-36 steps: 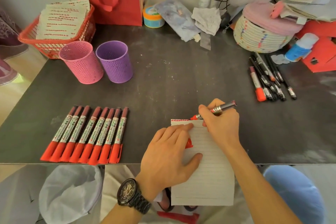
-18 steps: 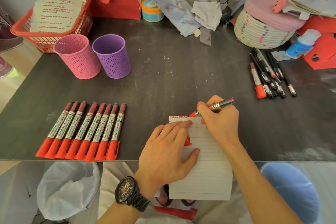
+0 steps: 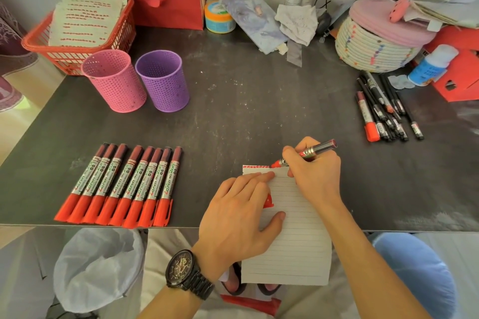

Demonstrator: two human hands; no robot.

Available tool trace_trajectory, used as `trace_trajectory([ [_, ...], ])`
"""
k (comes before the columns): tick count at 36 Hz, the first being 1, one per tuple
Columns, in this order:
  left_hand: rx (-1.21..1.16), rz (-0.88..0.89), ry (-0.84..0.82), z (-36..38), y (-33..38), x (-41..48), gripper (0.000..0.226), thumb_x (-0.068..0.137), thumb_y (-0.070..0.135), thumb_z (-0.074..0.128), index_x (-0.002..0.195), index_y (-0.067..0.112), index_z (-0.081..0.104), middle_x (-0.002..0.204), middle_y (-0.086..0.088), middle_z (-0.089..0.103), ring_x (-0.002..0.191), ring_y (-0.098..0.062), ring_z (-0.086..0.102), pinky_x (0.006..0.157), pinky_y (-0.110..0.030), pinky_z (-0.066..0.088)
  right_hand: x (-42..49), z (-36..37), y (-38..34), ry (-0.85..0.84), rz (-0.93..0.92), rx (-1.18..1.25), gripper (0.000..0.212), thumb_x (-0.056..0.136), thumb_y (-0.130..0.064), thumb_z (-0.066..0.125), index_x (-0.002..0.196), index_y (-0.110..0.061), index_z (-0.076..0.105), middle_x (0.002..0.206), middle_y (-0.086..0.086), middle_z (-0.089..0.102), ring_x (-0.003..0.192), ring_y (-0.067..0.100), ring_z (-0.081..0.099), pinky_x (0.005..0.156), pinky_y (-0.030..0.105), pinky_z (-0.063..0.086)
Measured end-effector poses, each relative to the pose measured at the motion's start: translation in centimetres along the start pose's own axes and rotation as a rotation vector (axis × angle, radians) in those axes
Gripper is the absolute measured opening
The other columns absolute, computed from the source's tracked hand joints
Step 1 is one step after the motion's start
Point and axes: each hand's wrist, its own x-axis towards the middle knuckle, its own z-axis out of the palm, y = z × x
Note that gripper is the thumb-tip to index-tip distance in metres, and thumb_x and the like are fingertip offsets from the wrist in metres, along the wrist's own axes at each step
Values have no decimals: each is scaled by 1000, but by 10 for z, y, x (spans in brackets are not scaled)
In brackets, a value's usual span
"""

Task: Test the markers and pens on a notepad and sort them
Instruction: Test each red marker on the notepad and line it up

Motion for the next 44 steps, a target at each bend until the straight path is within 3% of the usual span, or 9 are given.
trace_trajectory([
  [29, -5, -1, 19, 2, -2, 0, 31, 89, 58, 53, 91, 28, 49, 137, 12, 57, 120, -9, 51, 104, -29, 35, -1, 0, 1, 20, -20, 25, 29, 87, -18, 69, 60, -16, 57, 50, -1, 64, 44, 0, 58, 48, 11, 43],
  [34, -7, -9, 6, 2, -2, -1, 31, 89, 59, 52, 93, 29, 50, 138, 13, 56, 123, -7, 50, 105, -29, 36, 1, -9, -3, 60, 38, 237, 31, 83, -15, 67, 56, -21, 54, 44, 0, 56, 42, 6, 50, 50, 24, 42],
  [39, -8, -32, -15, -1, -1, 2, 30, 90, 59, 52, 93, 29, 50, 142, 16, 53, 128, -5, 47, 107, -26, 31, 3, -20, -9, 71, 115, 525, 33, 83, -29, 71, 56, -27, 53, 44, -4, 48, 39, 8, 42, 39, 20, 34],
  [41, -12, -61, -23, -1, -2, 6, 32, 90, 60, 50, 101, 30, 52, 140, 18, 53, 128, -4, 47, 107, -25, 32, 3, -27, -7, 76, 138, 573, 32, 83, -37, 74, 59, -26, 54, 45, -2, 49, 37, 9, 40, 37, 21, 33],
  [44, -50, -125, -51, -3, -5, 12, 52, 89, 62, 49, 132, 33, 46, 121, 24, 54, 121, -1, 49, 108, -22, 32, -2, -41, -5, 59, 122, 578, 30, 85, -45, 73, 65, -26, 59, 49, 0, 52, 38, 12, 41, 38, 22, 33],
])
